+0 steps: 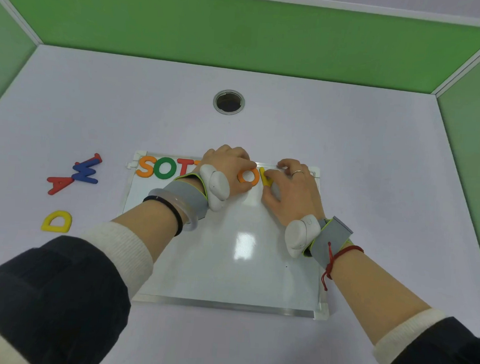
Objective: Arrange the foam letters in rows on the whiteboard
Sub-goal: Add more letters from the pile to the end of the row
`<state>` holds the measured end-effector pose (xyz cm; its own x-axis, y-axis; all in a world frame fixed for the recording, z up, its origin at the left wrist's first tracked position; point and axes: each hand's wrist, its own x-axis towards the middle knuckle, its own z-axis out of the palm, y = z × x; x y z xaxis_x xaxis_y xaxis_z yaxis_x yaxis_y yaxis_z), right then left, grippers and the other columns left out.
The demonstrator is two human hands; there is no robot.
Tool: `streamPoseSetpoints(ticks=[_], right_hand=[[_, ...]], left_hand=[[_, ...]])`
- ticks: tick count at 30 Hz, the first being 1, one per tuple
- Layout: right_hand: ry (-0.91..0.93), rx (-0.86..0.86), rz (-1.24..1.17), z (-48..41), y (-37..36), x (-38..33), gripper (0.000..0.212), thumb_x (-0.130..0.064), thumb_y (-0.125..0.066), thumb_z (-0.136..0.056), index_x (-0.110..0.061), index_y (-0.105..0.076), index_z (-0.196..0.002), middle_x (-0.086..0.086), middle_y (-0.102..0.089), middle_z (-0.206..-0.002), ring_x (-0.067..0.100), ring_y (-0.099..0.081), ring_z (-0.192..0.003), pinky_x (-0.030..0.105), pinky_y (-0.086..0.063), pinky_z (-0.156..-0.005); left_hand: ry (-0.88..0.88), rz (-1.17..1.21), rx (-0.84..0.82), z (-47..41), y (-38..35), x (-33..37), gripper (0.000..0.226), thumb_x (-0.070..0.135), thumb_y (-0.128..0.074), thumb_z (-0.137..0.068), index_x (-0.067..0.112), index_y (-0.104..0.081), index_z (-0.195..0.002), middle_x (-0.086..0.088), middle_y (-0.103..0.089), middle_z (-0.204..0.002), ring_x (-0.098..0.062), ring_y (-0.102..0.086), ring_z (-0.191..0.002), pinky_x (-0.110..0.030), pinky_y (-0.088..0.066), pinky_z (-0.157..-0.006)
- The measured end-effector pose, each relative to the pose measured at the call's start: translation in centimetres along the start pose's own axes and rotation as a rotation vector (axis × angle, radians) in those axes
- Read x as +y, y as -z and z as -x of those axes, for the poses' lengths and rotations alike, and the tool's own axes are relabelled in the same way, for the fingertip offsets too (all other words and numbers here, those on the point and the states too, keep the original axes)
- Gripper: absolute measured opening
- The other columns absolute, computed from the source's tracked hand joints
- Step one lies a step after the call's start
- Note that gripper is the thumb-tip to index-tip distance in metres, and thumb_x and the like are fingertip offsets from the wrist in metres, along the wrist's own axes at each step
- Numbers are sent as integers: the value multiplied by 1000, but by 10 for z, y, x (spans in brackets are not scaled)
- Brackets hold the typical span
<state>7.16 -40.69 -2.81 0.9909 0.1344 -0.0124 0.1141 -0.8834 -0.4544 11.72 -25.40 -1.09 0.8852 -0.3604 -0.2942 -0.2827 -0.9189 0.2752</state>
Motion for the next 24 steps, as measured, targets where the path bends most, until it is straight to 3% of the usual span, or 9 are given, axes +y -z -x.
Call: streamPoseSetpoints(ticks=[7, 13, 24], right_hand=[[8, -55, -4, 2, 5, 0, 28, -21, -57, -88, -11, -62, -114, 16, -47, -133, 33, -42, -123, 41, -40, -100], [-32, -83, -4, 1, 10, -10, 38, -21, -56, -88, -7, -52, -123, 12, -41, -140, 30, -37, -128, 39, -34, -106], [124, -140, 50, 4, -3, -79, 38, -14, -55, -85, -8, -52, -123, 12, -41, -142, 29, -34, -132, 38, -33, -106]], left_hand=[[20, -12, 7, 4, 3, 0, 32, 36, -50, -88, 30, -59, -118, 0, -46, -130, -24, -40, -121, -37, -33, -96], [35, 20, 67, 13, 4, 2, 57, 39, -54, -85, 23, -37, -137, -2, -42, -140, -23, -34, -131, -39, -29, -105], [50, -9, 96, 73, 25, -48, 50, 38, -56, -83, 20, -45, -127, -1, -49, -132, -22, -43, -123, -35, -29, -103]])
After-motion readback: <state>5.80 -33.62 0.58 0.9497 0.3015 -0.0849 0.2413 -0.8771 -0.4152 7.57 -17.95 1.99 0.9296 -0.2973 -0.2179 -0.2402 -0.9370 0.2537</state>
